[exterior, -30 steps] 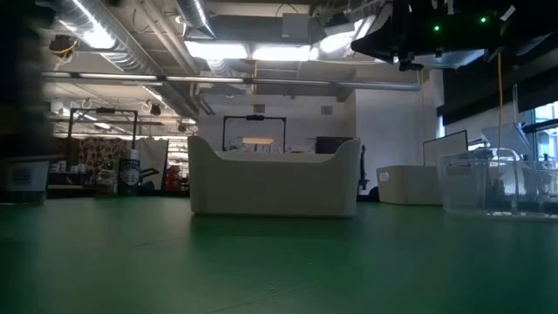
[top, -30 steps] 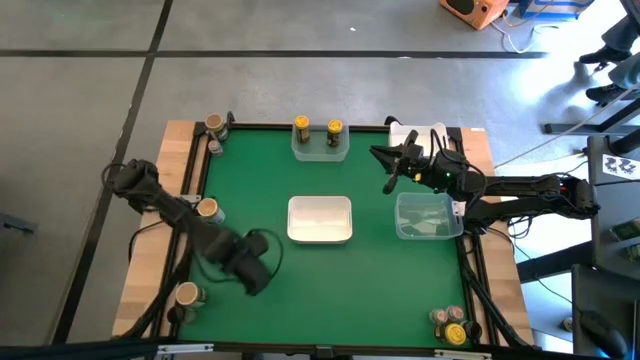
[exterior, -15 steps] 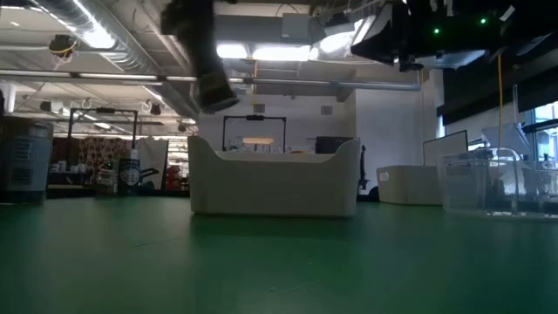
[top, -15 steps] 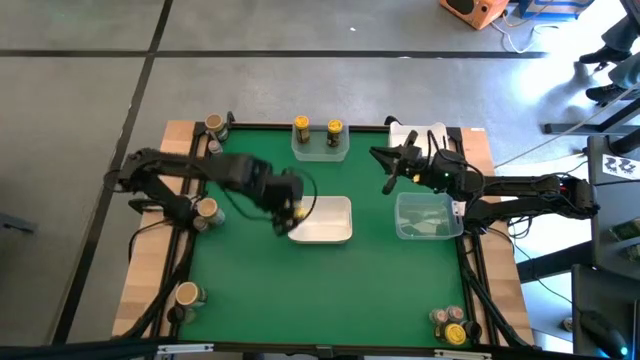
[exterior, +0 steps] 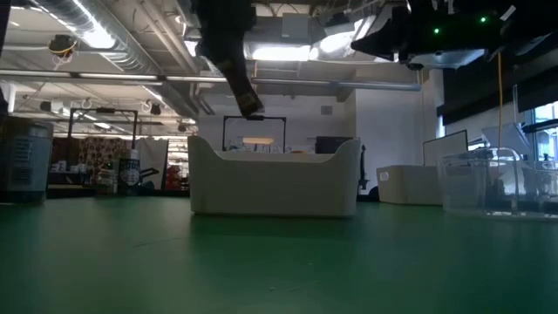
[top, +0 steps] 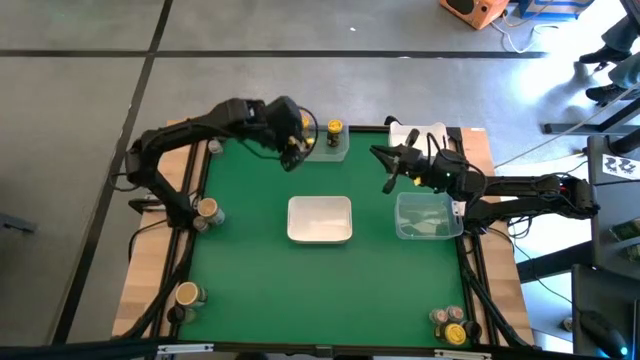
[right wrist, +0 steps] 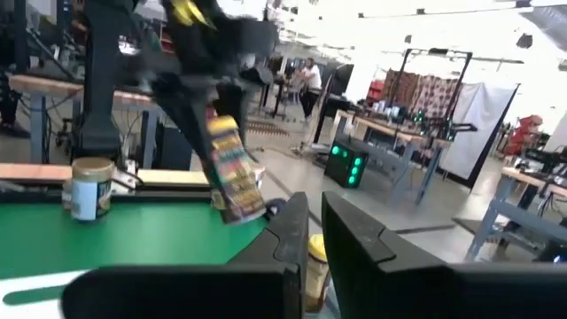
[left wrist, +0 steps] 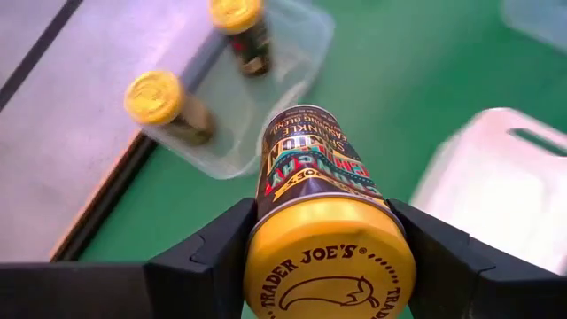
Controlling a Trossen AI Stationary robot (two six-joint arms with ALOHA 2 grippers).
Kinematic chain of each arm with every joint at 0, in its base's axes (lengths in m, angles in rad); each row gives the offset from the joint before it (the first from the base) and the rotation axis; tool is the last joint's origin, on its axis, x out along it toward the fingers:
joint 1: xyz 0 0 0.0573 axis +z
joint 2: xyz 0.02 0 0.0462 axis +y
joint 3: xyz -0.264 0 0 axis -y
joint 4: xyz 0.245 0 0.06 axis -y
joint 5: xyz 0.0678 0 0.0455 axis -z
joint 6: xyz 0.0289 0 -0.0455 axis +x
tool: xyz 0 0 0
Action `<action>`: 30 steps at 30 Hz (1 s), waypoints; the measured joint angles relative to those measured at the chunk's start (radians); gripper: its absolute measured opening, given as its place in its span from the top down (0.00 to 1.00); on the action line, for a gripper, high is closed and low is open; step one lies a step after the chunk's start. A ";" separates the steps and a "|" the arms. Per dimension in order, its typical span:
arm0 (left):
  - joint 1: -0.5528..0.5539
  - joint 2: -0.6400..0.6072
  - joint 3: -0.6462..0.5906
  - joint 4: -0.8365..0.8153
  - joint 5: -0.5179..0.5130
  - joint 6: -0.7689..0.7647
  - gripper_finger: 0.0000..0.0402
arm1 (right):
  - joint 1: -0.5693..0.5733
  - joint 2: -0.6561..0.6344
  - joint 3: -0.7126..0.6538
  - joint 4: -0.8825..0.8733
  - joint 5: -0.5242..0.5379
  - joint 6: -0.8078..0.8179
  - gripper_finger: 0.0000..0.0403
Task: Sort spices by type
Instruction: Put the left yellow seasoning bottle into the top transparent bin
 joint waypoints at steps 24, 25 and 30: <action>0.172 0.334 0.256 -0.007 0.068 0.103 0.47 | 0.000 0.000 0.000 -0.006 0.002 -0.146 0.90; 0.175 0.356 0.285 -0.025 0.080 0.103 0.47 | 0.000 0.000 0.000 -0.006 0.002 -0.146 0.90; 0.181 0.457 0.384 -0.113 0.100 0.123 0.47 | 0.000 0.000 0.000 -0.006 0.002 -0.146 0.90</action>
